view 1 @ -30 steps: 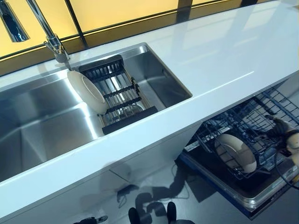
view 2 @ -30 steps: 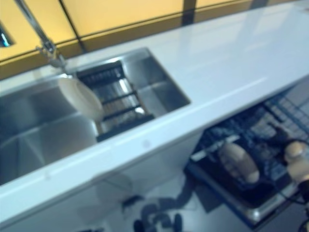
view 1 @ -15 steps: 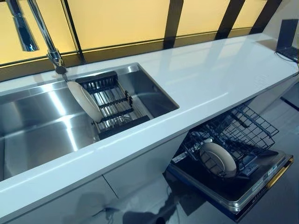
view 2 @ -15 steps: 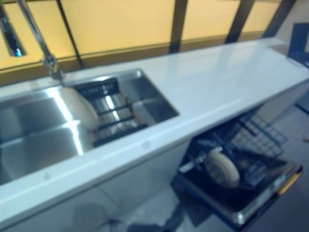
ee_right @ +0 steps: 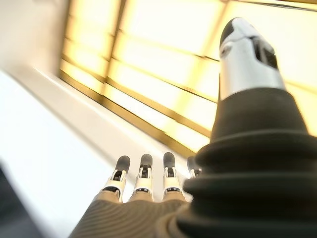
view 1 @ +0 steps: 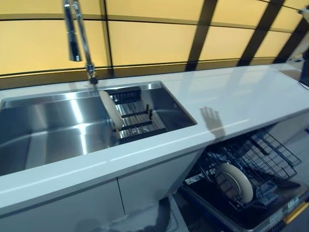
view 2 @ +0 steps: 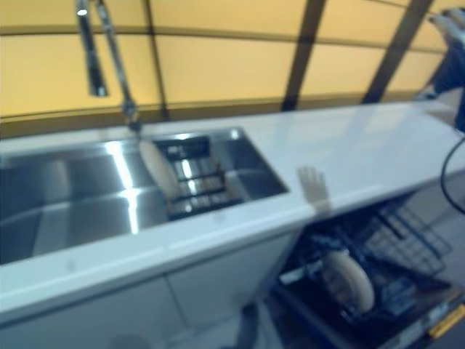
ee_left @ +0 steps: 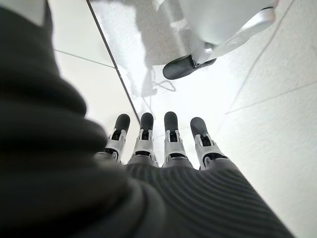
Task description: Take plates into dishwasher
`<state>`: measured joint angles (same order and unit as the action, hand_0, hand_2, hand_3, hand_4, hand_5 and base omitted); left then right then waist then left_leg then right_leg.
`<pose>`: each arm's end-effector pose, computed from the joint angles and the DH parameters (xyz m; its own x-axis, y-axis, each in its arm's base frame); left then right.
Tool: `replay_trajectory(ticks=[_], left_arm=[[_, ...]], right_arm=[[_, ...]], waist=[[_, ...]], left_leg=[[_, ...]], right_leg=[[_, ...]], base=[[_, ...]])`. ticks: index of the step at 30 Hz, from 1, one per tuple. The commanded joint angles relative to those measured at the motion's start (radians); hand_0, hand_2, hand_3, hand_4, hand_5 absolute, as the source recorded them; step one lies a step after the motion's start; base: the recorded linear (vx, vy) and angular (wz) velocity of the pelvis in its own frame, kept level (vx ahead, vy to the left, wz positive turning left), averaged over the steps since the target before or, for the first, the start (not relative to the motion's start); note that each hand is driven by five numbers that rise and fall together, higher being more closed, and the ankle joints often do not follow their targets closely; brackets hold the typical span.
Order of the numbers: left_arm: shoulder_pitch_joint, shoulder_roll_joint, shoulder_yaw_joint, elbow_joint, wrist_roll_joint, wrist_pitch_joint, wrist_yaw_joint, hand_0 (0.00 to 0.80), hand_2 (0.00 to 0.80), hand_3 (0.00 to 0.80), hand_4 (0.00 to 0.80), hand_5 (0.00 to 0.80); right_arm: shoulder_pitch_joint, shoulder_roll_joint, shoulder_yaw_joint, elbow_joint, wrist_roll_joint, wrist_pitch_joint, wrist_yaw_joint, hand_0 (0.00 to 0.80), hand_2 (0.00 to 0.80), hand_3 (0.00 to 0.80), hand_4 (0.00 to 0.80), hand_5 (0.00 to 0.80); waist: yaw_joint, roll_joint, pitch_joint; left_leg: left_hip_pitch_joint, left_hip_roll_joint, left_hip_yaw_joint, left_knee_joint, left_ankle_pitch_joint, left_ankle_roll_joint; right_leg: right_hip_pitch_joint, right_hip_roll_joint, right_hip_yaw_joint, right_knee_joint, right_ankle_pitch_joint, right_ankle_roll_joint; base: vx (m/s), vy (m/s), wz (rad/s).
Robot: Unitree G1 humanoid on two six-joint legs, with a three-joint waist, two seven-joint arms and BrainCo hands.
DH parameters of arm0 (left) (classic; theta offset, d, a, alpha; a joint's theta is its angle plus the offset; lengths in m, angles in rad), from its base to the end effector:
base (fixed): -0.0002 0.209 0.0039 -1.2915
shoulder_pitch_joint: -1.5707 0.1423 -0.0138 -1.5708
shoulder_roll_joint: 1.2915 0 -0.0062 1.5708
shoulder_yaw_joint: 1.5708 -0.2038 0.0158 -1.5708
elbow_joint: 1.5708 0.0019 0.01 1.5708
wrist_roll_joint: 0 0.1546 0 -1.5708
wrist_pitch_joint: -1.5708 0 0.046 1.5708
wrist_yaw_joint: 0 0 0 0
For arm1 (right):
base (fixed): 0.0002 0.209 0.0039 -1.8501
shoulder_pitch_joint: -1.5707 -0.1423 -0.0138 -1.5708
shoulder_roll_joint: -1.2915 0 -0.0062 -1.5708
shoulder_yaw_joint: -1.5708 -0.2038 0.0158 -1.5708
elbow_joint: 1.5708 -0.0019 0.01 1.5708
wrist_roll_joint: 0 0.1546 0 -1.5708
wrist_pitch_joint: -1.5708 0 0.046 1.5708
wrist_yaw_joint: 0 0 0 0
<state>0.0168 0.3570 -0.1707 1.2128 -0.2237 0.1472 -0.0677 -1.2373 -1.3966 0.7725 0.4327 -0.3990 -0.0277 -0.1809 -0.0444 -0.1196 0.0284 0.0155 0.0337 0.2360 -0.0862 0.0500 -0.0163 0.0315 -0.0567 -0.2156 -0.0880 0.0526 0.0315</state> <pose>0.0665 0.2746 -0.1400 0.1897 0.2127 -0.9585 -0.0261 0.9770 0.2116 0.2944 -0.3253 0.3518 0.8475 0.0912 0.5229 0.5222 -0.3197 -0.7906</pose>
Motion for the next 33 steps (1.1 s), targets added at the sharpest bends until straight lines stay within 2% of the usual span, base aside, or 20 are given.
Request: replay_trajectory(ticks=[1,3,7,12,18,26,33], left_arm=[[-0.004,0.035,-0.012,0.025,-0.036,0.020,0.016,0.000,0.000,0.000,0.000,0.000],[-0.010,0.046,-0.006,0.027,-0.041,0.020,0.017,0.000,0.000,0.000,0.000,0.000],[-0.023,0.052,0.004,0.029,-0.056,0.018,0.017,0.000,0.000,0.000,0.000,0.000],[-0.041,0.055,0.006,0.021,-0.087,0.007,0.023,0.000,0.000,0.000,0.000,0.000],[-0.055,0.064,0.010,0.012,-0.121,-0.004,0.028,0.000,0.000,0.000,0.000,0.000],[-0.065,0.070,0.005,0.010,-0.154,-0.019,0.020,0.000,0.000,0.000,0.000,0.000],[-0.064,0.067,0.009,0.006,-0.166,-0.036,0.019,0.000,0.000,0.000,0.000,0.000]], right_arm=[[-0.178,-0.025,0.096,-0.039,-0.118,-0.055,-0.022,0.000,0.000,0.000,0.000,0.000],[-0.248,0.006,0.167,-0.043,-0.154,-0.055,-0.032,0.000,0.000,0.000,0.000,0.000],[-0.312,0.052,0.232,-0.054,-0.267,-0.079,-0.057,0.000,0.000,0.000,0.000,0.000],[-0.371,0.101,0.292,-0.101,-0.369,-0.080,-0.025,0.000,0.000,0.000,0.000,0.000],[-0.428,0.136,0.354,-0.132,-0.422,-0.077,0.036,0.000,0.000,0.000,0.000,0.000],[-0.497,0.192,0.403,-0.103,-0.438,-0.043,0.058,0.000,0.000,0.000,0.000,0.000],[-0.507,0.211,0.393,-0.124,-0.445,-0.033,0.067,0.000,0.000,0.000,0.000,0.000]], waist=[[0.059,-0.032,0.005],[0.075,-0.046,0.021],[0.096,-0.055,0.056],[0.121,-0.062,0.104],[0.150,-0.065,0.159],[0.167,-0.066,0.217],[0.174,-0.069,0.238]], left_leg=[[0.026,0.026,-0.016,-0.001,-0.072,-0.020],[0.003,0.026,-0.030,-0.001,-0.064,-0.021],[-0.036,0.021,-0.058,-0.001,-0.049,-0.022],[-0.081,0.012,-0.090,-0.001,-0.033,-0.022],[-0.131,-0.001,-0.128,-0.001,-0.020,-0.019],[-0.186,-0.009,-0.152,-0.001,-0.004,-0.018],[-0.189,-0.009,-0.159,-0.001,-0.013,-0.025]], right_leg=[[0.003,-0.008,-0.037,0.001,-0.034,0.093],[-0.009,-0.009,-0.054,0.001,-0.029,0.092],[-0.030,-0.010,-0.078,0.001,-0.023,0.090],[-0.053,-0.016,-0.116,0.001,-0.015,0.087],[-0.082,-0.023,-0.147,0.001,-0.008,0.084],[-0.126,-0.027,-0.162,0.001,0.005,0.085],[-0.127,-0.026,-0.162,0.001,0.001,0.095]], base=[[0.018,0.019,0.36],[-0.026,0.017,0.32],[-0.031,0.049,0.32],[-0.023,0.080,0.22],[-0.010,0.070,0.19],[-0.005,0.042,0.16],[0.017,0.025,0.06]])
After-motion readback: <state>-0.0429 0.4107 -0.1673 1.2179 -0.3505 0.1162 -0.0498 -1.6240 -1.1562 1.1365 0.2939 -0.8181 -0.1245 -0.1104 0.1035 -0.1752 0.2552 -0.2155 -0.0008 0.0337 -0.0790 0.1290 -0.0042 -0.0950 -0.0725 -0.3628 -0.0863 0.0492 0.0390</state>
